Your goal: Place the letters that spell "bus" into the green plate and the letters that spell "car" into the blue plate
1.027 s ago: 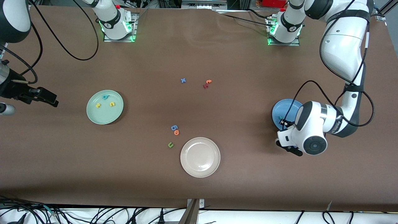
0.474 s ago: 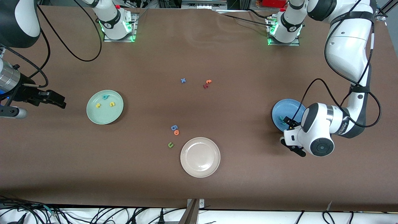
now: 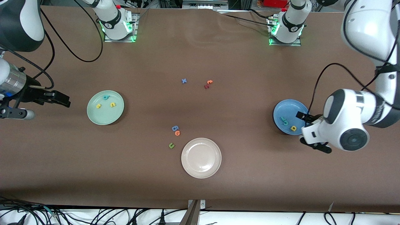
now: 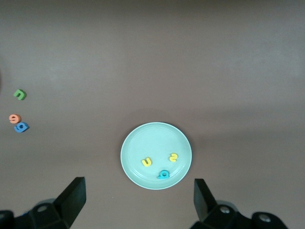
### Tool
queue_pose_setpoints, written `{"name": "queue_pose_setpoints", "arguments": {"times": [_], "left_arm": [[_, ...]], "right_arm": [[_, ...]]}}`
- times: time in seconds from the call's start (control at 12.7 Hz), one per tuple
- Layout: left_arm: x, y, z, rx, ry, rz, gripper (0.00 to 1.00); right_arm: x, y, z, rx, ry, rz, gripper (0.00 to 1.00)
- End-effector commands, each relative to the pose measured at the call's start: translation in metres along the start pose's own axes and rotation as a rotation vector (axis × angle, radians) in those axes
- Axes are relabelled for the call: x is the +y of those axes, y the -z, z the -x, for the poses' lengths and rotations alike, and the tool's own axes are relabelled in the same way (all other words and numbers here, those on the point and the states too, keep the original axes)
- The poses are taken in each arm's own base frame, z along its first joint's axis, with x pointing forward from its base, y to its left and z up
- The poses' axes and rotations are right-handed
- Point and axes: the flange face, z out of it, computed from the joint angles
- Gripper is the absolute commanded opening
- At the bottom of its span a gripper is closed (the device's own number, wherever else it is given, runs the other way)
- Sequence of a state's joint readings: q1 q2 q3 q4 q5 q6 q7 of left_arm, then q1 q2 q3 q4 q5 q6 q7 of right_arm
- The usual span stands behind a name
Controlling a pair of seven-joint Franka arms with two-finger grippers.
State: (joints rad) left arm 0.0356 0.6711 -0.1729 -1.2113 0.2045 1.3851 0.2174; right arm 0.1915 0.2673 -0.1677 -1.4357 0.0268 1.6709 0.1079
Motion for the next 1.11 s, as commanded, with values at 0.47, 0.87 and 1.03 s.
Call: {"name": "queue_pose_setpoints", "arguments": {"times": [0.47, 0.87, 1.03], "left_arm": [[-0.002, 0.087, 0.135, 0.092, 0.182, 0.002, 1.00], [0.005, 0.093, 0.180, 0.214, 0.249, 0.014, 1.00], [-0.004, 0.105, 0.211, 0.306, 0.298, 0.040, 1.00]], "right_arm": [[-0.014, -0.009, -0.003, -0.012, -0.002, 0.026, 1.00], [-0.019, -0.009, -0.002, -0.016, 0.005, 0.027, 1.00], [-0.019, -0.009, -0.002, -0.016, 0.007, 0.029, 1.00]]}}
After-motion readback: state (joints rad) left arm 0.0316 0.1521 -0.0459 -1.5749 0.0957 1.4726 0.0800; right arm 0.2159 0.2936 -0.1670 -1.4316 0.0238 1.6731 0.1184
